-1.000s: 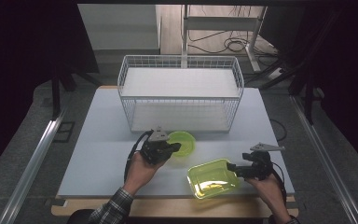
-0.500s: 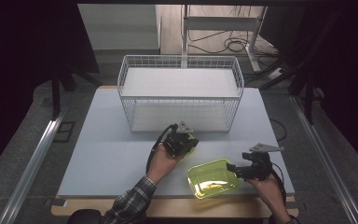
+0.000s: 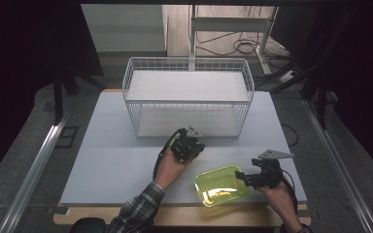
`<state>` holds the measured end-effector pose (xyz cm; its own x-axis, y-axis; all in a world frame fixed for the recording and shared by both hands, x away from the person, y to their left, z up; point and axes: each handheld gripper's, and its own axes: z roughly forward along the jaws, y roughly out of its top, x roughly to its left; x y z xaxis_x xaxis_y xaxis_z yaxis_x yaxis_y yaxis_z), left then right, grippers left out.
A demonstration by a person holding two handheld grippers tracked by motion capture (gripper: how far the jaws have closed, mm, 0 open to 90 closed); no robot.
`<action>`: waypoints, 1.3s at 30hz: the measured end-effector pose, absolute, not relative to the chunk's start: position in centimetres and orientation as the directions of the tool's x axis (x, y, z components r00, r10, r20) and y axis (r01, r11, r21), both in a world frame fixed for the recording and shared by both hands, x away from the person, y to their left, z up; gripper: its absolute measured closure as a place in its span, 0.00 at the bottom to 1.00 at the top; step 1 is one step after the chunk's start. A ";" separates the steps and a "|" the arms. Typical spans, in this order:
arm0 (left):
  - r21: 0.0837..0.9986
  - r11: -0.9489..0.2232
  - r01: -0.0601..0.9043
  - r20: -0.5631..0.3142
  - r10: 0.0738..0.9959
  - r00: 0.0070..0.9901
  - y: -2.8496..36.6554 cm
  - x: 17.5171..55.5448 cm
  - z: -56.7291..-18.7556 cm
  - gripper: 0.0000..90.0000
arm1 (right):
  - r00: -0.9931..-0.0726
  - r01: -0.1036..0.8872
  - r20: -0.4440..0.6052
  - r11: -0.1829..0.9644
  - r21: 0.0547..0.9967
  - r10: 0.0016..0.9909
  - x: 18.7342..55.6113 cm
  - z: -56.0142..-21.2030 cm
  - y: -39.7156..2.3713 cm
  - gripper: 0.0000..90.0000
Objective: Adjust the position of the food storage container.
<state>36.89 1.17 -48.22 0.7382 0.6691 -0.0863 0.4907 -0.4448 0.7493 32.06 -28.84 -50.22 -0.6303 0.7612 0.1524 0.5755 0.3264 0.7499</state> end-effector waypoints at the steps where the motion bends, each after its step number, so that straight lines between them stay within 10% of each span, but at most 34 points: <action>1: 0.749 -0.437 0.498 -0.093 0.676 0.731 1.4 36.9 -48.2 1.00 | -0.630 0.575 0.151 0.328 0.749 0.762 32.1 -50.2 -28.8 0.10; 39: 0.746 -0.261 0.613 -0.130 0.846 0.518 16.2 34.5 -49.1 1.00 | -0.639 0.574 0.165 0.324 0.752 0.751 32.0 -50.2 -28.2 0.08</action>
